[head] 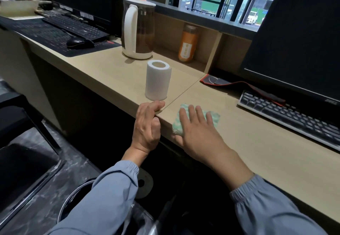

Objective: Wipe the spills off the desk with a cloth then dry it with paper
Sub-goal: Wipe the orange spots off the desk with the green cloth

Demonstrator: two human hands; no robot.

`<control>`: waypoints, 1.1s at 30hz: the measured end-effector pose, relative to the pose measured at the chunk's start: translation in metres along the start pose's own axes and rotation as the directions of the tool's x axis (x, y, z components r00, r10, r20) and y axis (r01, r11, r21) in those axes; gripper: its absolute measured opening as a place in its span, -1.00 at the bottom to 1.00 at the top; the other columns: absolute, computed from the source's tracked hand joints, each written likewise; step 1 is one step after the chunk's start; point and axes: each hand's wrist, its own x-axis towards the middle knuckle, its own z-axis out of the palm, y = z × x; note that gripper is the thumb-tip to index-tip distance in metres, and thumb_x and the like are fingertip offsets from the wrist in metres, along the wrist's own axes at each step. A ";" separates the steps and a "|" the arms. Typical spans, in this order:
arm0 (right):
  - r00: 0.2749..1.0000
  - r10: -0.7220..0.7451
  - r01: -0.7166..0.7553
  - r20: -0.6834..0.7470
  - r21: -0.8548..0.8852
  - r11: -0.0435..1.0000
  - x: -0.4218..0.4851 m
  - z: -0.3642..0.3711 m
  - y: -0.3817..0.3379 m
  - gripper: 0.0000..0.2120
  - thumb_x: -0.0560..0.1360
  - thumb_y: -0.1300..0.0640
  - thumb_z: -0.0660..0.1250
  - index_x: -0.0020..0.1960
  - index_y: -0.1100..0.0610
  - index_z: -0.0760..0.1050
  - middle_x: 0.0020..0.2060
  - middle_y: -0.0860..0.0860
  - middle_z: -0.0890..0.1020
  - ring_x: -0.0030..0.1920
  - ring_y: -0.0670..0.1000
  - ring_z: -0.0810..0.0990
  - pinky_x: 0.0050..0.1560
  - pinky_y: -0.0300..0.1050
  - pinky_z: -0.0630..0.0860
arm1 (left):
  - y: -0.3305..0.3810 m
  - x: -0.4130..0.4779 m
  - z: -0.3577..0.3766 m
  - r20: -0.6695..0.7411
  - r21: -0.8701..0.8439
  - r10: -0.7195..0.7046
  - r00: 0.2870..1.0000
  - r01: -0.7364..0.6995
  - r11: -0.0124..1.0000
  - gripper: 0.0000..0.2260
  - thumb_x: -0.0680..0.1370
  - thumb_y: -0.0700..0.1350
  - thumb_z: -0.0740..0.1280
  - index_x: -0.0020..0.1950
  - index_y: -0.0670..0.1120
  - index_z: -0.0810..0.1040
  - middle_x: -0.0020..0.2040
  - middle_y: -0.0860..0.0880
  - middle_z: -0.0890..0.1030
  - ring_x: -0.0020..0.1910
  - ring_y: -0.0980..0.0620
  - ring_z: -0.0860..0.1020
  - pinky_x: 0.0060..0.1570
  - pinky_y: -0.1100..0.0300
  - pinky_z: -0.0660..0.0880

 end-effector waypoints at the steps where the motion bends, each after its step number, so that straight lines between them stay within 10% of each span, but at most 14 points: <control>1: 1.000 0.015 -0.015 -0.026 0.006 1.000 0.008 0.003 -0.009 -0.22 0.66 -0.22 0.09 0.64 0.18 -0.17 0.62 0.27 -0.09 0.61 0.30 -0.15 0.56 0.32 -0.11 | -0.001 0.000 -0.001 0.004 -0.006 0.003 1.000 -0.003 1.000 -0.54 0.63 -0.06 0.02 0.28 -0.27 0.59 0.18 -0.15 0.64 0.11 -0.15 0.53 0.14 -0.21 0.51; 11: 0.959 0.102 -0.106 -0.262 0.000 0.994 0.037 0.013 -0.051 -0.47 0.67 0.04 0.06 0.55 0.32 0.17 0.49 0.43 0.27 0.51 0.42 0.23 0.45 0.40 0.20 | 0.000 0.004 -0.005 0.010 -0.016 0.008 1.000 -0.008 1.000 -0.53 0.62 -0.06 0.01 0.25 -0.26 0.61 0.22 -0.11 0.66 0.16 -0.14 0.57 0.24 -0.10 0.47; 33: 0.952 0.181 -0.188 -0.246 -0.004 0.982 -0.036 0.024 0.007 -0.29 0.65 -0.10 0.20 0.58 0.31 0.05 0.52 0.46 0.16 0.55 0.44 0.12 0.51 0.40 0.07 | 0.037 0.007 -0.003 0.090 0.271 -0.169 0.982 0.139 0.952 -0.68 0.71 -0.07 0.11 0.28 -0.23 0.53 0.09 -0.21 0.60 0.12 -0.19 0.46 0.28 -0.11 0.39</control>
